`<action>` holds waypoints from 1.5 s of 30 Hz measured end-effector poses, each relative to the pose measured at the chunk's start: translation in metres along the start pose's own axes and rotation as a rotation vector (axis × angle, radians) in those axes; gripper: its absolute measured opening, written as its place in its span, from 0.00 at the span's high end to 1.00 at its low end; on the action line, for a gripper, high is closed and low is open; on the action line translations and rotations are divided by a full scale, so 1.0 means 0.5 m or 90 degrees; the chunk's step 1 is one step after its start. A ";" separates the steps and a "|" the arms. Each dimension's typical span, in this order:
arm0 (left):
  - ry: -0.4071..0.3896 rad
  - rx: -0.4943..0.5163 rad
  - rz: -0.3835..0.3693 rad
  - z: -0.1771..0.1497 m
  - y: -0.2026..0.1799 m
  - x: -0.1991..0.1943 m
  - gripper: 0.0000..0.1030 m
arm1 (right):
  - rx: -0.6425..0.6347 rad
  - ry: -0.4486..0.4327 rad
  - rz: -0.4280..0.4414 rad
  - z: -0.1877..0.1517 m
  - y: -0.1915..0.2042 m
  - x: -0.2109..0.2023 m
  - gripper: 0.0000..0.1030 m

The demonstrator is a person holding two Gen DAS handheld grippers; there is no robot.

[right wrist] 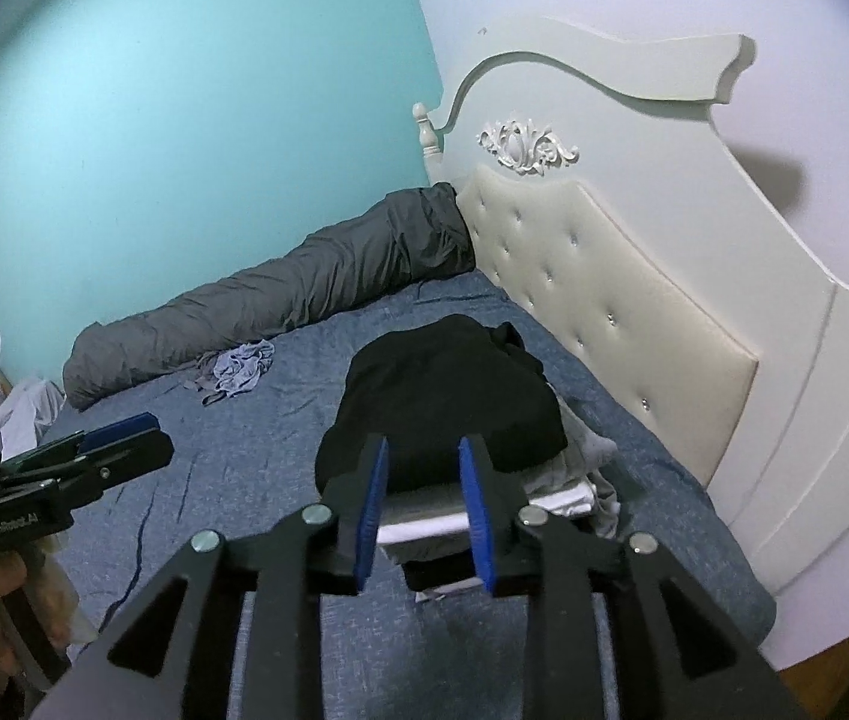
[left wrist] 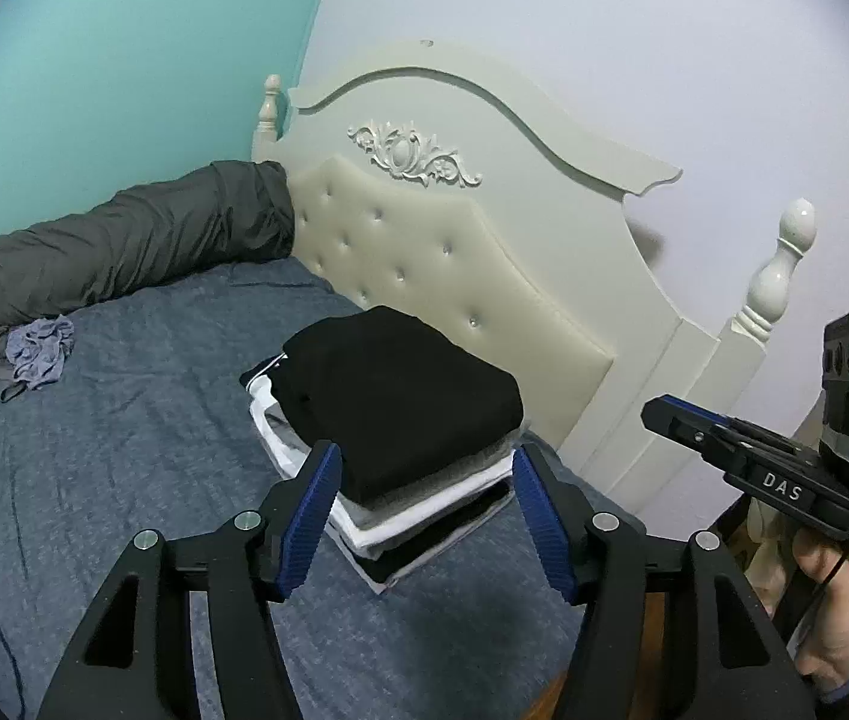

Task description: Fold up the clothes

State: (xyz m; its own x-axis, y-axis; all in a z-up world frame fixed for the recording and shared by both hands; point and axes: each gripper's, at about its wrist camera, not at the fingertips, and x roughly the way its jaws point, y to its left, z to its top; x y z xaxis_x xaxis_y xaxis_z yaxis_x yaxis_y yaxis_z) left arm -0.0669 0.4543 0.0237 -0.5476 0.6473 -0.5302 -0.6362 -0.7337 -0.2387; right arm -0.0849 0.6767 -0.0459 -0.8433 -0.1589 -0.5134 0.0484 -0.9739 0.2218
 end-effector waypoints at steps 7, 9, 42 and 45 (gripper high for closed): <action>-0.011 0.008 -0.001 -0.015 -0.010 -0.056 0.34 | 0.000 -0.017 -0.004 -0.024 0.026 -0.058 0.69; -0.016 0.013 -0.002 -0.019 -0.014 -0.072 0.33 | 0.004 -0.020 -0.016 -0.034 0.036 -0.079 0.66; -0.061 0.068 0.007 -0.134 -0.036 -0.286 0.00 | 0.043 -0.074 -0.129 -0.200 0.184 -0.297 0.05; -0.064 0.066 0.009 -0.144 -0.030 -0.298 0.00 | 0.039 -0.077 -0.136 -0.207 0.198 -0.307 0.04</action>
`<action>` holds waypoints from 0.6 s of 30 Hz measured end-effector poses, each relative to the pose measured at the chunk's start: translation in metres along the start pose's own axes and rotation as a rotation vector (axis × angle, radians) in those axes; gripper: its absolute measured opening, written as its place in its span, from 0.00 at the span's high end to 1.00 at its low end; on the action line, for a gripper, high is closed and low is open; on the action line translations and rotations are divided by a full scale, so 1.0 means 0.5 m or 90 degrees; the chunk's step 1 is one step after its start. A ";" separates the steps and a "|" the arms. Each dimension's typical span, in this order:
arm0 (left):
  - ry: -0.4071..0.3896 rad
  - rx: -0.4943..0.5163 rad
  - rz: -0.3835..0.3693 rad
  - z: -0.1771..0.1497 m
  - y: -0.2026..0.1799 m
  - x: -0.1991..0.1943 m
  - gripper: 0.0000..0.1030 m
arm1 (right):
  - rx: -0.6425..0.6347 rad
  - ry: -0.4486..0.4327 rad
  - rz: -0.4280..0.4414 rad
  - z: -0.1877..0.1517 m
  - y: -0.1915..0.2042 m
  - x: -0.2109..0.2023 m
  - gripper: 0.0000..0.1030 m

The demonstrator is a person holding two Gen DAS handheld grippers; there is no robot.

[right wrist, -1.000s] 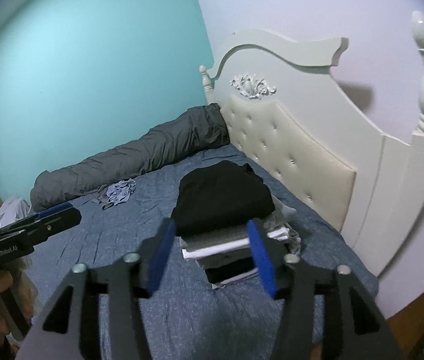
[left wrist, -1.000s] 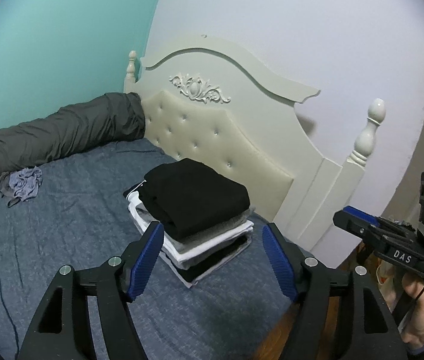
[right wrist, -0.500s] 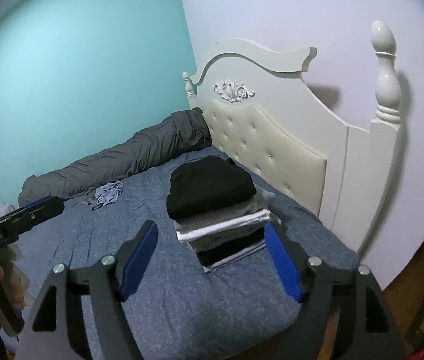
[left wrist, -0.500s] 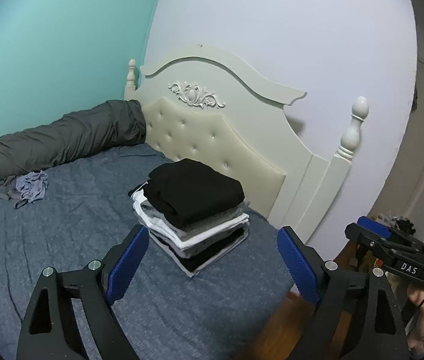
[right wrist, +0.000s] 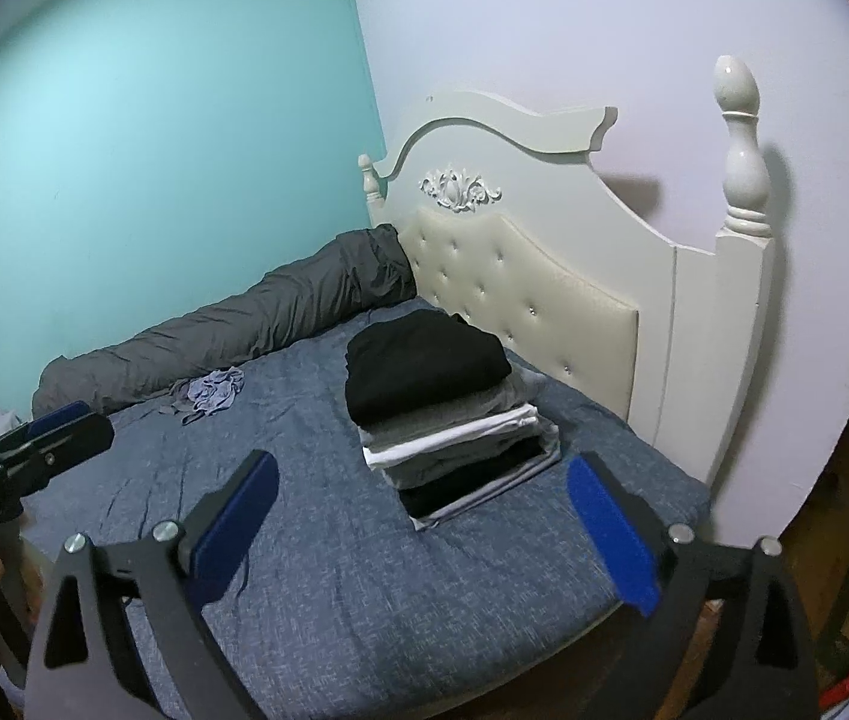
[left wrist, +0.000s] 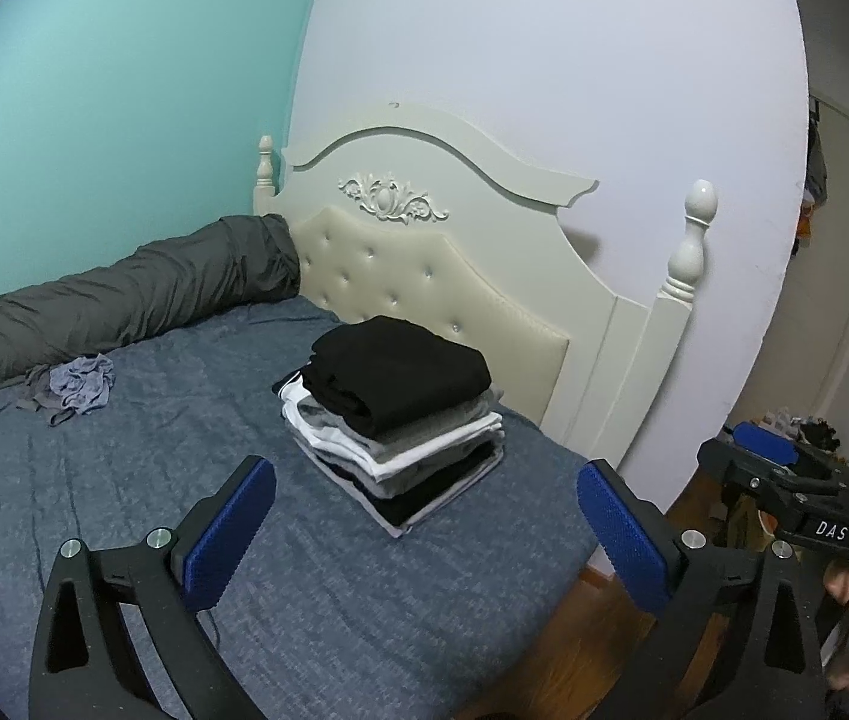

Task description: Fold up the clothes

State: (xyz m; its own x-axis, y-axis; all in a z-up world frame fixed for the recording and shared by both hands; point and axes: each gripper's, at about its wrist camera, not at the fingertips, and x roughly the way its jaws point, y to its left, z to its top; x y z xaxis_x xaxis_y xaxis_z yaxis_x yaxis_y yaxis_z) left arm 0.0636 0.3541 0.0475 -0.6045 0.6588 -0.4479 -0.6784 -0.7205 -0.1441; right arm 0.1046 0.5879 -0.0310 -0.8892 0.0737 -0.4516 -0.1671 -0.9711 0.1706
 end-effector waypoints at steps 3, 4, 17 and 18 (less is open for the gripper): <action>-0.001 -0.007 0.000 -0.011 0.007 -0.009 0.00 | -0.003 -0.004 -0.003 -0.006 0.009 -0.011 0.03; 0.000 -0.011 -0.001 -0.015 0.010 -0.013 0.00 | -0.003 -0.005 -0.002 -0.009 0.012 -0.016 0.03; 0.007 -0.037 -0.008 -0.057 0.029 -0.034 0.00 | -0.002 0.011 0.022 -0.051 0.044 -0.029 0.01; 0.006 -0.033 -0.005 -0.060 0.026 -0.036 0.00 | 0.000 0.011 0.022 -0.053 0.045 -0.030 0.01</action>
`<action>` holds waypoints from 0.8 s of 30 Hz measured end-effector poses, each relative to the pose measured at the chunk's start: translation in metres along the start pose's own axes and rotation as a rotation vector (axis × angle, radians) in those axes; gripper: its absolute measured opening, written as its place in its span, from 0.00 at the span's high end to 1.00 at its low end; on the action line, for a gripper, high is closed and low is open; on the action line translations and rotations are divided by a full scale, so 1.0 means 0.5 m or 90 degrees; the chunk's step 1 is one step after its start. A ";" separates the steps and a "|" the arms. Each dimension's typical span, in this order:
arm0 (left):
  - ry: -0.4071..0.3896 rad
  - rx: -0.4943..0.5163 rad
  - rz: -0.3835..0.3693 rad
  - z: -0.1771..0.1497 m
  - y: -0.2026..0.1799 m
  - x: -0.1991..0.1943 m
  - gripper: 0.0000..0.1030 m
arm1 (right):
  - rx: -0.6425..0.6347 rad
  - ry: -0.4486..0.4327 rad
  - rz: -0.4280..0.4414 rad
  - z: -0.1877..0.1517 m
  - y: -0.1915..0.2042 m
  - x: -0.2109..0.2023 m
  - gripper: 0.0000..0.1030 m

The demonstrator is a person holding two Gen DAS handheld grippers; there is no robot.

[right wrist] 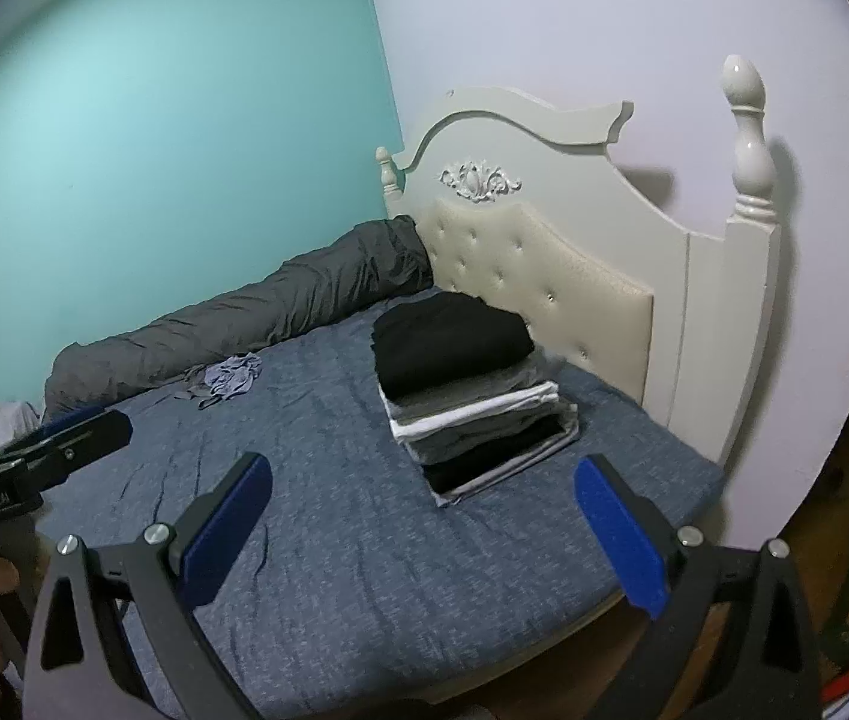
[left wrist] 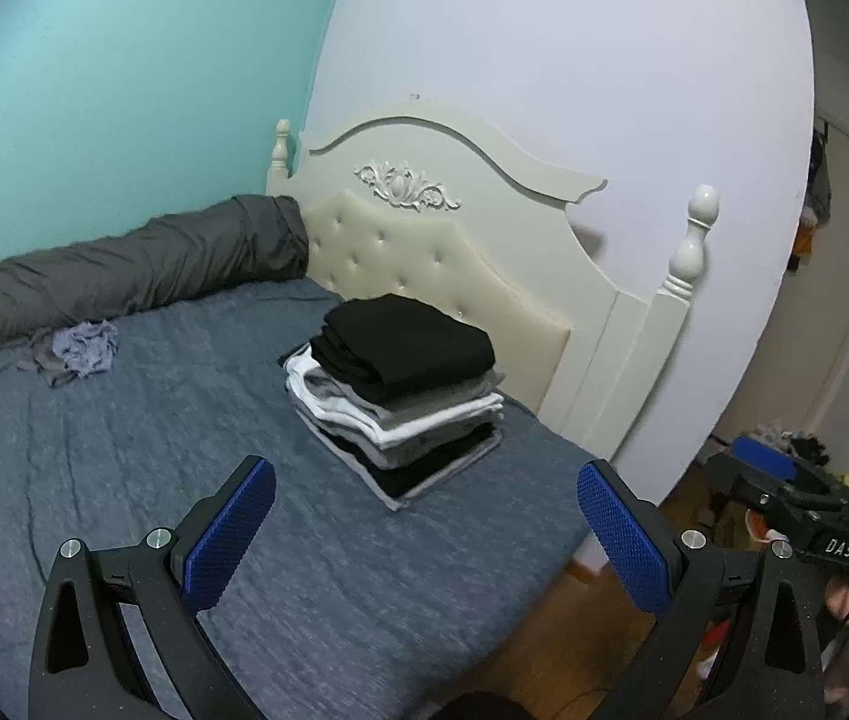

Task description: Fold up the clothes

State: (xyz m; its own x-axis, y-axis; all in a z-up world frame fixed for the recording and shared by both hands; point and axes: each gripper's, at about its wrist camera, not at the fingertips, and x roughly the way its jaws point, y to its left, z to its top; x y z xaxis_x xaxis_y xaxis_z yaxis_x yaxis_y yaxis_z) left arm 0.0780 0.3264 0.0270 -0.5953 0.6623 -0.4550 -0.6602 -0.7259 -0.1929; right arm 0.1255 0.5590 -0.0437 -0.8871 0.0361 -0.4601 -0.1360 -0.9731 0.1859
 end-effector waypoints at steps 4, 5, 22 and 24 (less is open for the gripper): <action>-0.002 0.015 -0.005 -0.011 -0.009 -0.005 0.00 | 0.002 -0.004 -0.002 -0.009 0.004 -0.004 0.01; -0.003 0.015 -0.005 -0.013 -0.009 -0.005 0.00 | 0.004 -0.003 -0.002 -0.011 0.003 -0.004 0.01; 0.009 0.022 0.031 -0.049 -0.008 0.004 0.00 | -0.004 -0.010 -0.018 -0.033 0.012 -0.018 0.01; 0.009 0.025 0.035 -0.052 -0.008 0.003 0.00 | -0.002 -0.008 -0.019 -0.038 0.012 -0.018 0.01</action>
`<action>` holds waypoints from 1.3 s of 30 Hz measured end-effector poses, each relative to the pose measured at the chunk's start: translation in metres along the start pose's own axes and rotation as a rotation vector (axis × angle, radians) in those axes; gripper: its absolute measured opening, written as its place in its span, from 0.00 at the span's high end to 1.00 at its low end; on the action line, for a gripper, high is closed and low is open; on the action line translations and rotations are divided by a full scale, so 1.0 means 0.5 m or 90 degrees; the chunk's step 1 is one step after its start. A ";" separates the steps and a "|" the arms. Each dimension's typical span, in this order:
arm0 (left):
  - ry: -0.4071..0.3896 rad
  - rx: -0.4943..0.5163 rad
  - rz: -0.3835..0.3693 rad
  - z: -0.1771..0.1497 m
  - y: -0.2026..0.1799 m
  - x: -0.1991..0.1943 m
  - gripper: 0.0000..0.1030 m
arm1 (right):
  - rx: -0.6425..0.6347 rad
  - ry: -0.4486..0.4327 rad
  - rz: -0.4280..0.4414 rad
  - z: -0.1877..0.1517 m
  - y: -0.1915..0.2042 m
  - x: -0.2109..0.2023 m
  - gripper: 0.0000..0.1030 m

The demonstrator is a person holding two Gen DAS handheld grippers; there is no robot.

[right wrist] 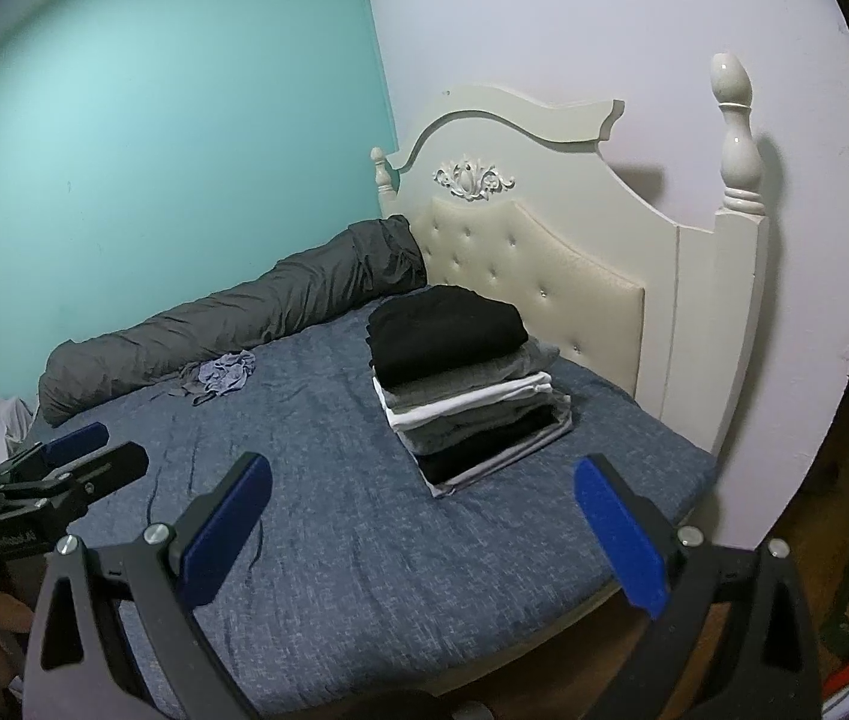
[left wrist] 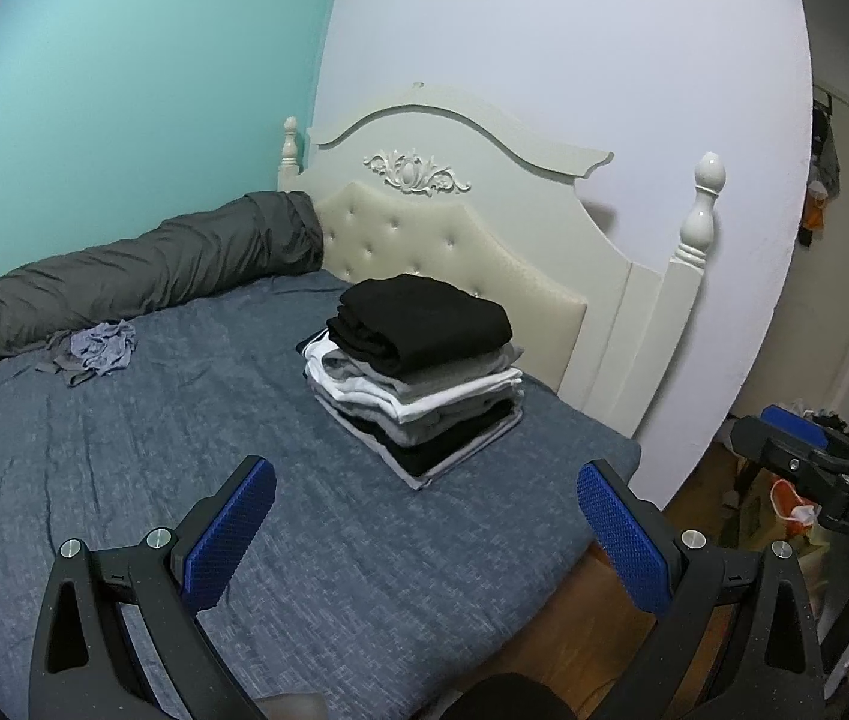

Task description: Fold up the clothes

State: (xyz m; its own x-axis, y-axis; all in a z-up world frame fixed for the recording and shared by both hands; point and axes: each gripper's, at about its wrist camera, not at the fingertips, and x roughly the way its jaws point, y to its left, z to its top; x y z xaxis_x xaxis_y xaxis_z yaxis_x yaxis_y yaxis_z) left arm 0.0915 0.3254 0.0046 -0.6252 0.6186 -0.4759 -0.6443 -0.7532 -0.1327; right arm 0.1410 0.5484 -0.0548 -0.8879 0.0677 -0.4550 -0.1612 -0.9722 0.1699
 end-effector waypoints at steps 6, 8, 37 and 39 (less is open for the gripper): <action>0.001 0.002 0.005 -0.005 0.003 -0.001 0.00 | 0.002 0.007 -0.001 -0.013 0.002 0.005 0.01; 0.002 0.001 0.004 -0.006 0.003 -0.001 0.00 | 0.001 0.009 -0.002 -0.016 0.005 0.006 0.01; -0.003 0.009 0.005 -0.016 0.001 -0.012 0.00 | -0.005 0.026 -0.010 -0.039 0.008 0.019 0.01; -0.004 0.011 0.005 -0.016 0.001 -0.013 0.00 | -0.005 0.026 -0.009 -0.039 0.008 0.019 0.01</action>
State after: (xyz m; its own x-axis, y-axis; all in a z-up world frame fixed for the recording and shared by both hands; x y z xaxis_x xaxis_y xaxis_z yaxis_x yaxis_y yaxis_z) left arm 0.0990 0.3193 0.0006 -0.6327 0.6147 -0.4709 -0.6472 -0.7537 -0.1144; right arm 0.1403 0.5410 -0.0756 -0.8673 0.0727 -0.4924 -0.1701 -0.9730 0.1559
